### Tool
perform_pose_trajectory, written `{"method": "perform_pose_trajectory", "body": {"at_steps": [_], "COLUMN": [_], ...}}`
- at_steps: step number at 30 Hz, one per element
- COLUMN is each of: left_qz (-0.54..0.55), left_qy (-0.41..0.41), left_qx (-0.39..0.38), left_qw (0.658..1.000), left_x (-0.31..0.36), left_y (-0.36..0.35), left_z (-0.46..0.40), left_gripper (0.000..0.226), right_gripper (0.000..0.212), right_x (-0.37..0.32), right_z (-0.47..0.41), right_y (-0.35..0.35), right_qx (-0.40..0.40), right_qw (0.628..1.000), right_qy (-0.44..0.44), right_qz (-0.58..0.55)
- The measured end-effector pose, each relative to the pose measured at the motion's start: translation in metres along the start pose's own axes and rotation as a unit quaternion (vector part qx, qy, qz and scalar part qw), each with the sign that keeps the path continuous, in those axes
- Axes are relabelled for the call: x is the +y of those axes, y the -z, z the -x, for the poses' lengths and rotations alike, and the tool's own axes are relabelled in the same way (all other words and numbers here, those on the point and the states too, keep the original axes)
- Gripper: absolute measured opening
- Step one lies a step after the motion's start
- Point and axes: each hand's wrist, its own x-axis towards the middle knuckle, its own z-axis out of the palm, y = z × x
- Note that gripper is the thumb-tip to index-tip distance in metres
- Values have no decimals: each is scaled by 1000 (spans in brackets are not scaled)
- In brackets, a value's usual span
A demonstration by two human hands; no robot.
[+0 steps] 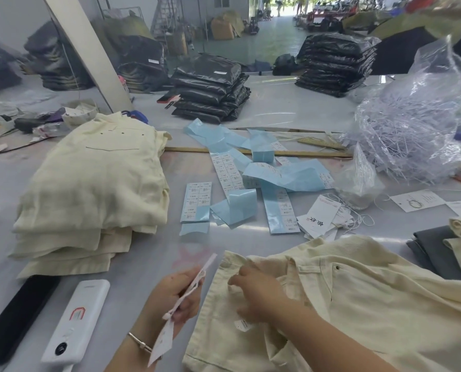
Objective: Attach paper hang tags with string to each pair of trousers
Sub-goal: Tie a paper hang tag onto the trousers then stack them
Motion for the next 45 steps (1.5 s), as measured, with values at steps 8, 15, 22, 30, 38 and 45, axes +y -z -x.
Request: {"method": "perform_pose_trajectory", "body": {"at_steps": [8,15,22,30,38,45], "left_qz": [-316,-270,-265,-273,-558,-597], "left_qy": [8,39,24,-12,-238,-312], "left_qx": [120,123,114,74,-68,-81], "left_qw": [941,954,957,959,792,735], "left_x": [-36,-41,-45,-44,-27,-24], "left_y": [42,44,33,-18,-99,-135], "left_z": [-16,-23,-29,-25,-14,-2], "left_gripper": [23,27,28,27,11,14], "right_gripper": [14,18,18,27,21,11], "right_x": [-5,14,97,115,43,49], "right_z": [-21,-24,-14,35,89,117], "right_y": [-11,23,112,99,114,135], "right_qx": [16,125,384,244,21,27], "right_qw": [1000,860,777,867,859,889], "right_qy": [-14,-174,-226,-314,-65,-40], "right_qz": [10,-463,-444,-302,-508,-456]}}
